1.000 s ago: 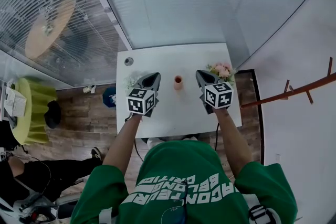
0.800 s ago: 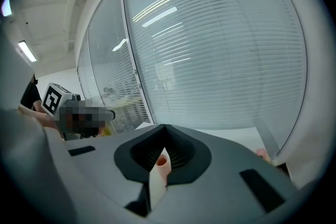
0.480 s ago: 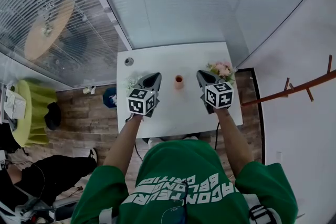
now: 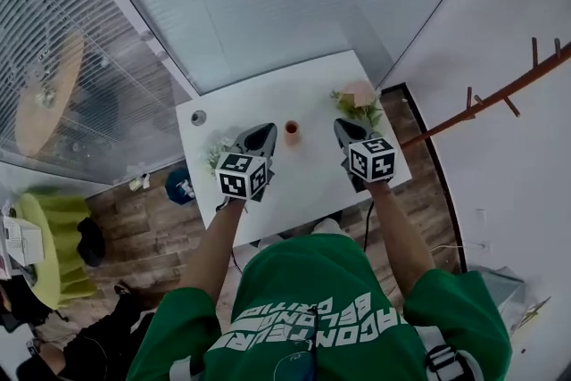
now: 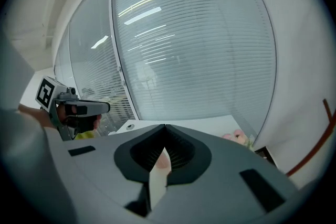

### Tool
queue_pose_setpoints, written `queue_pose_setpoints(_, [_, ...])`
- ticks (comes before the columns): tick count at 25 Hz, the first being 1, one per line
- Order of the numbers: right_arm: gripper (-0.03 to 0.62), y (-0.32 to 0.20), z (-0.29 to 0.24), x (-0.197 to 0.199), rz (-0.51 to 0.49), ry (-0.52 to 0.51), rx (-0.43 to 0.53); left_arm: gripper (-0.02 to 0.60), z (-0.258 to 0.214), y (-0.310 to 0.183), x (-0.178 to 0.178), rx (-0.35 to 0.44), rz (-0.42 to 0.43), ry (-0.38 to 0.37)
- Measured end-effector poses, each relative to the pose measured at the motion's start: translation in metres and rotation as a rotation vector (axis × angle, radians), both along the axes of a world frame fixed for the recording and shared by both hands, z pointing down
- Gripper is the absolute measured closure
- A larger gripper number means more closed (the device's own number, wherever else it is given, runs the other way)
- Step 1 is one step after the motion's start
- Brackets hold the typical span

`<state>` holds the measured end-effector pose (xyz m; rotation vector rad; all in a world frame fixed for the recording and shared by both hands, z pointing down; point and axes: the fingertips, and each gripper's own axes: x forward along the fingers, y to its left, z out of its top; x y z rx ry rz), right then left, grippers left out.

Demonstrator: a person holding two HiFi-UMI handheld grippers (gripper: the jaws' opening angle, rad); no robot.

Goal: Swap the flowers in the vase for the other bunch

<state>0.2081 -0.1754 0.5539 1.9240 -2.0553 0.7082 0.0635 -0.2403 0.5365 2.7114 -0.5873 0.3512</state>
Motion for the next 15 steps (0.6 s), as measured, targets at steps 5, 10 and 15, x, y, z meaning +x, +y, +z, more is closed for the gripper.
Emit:
queue_pose_setpoints(5, [0.58, 0.036, 0.004, 0.015, 0.148, 0.011, -0.031, 0.578, 0.0, 0.024, 0.025, -0.021, 0.147, 0.038])
queue_pose_setpoints(10, [0.58, 0.069, 0.014, 0.044, 0.256, 0.011, -0.062, 0.578, 0.006, 0.051, 0.053, -0.039, 0.242, 0.046])
queue_pose_setpoints(15, [0.579, 0.072, 0.033, 0.089, 0.294, 0.013, -0.1, 0.578, 0.012, 0.061, 0.087, -0.047, 0.249, 0.03])
